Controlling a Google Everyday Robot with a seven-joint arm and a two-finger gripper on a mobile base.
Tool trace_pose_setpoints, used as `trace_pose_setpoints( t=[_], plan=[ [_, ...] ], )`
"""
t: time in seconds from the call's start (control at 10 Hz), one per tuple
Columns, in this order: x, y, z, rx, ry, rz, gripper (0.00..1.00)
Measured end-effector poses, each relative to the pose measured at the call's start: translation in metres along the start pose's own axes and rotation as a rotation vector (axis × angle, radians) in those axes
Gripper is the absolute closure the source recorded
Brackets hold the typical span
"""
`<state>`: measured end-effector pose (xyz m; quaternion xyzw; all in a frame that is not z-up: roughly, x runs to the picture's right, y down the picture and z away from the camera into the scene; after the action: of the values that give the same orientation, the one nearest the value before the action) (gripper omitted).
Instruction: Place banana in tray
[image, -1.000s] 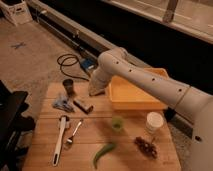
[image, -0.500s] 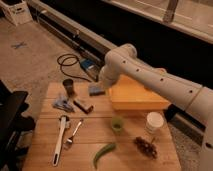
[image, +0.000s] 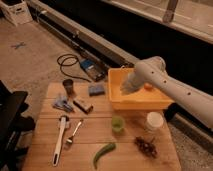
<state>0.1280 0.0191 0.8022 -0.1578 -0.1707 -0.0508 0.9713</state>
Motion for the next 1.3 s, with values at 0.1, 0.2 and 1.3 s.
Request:
trace_pose_setpoints(
  t=[0.1, 0.2, 1.3],
  plan=[
    [0.013, 0.003, 0.004, 0.026, -0.007, 0.029, 0.63],
    [0.032, 0.005, 0.006, 0.063, -0.017, 0.067, 0.51],
    [0.047, -0.037, 0.009, 0.161, -0.053, 0.05, 0.23]
  ],
)
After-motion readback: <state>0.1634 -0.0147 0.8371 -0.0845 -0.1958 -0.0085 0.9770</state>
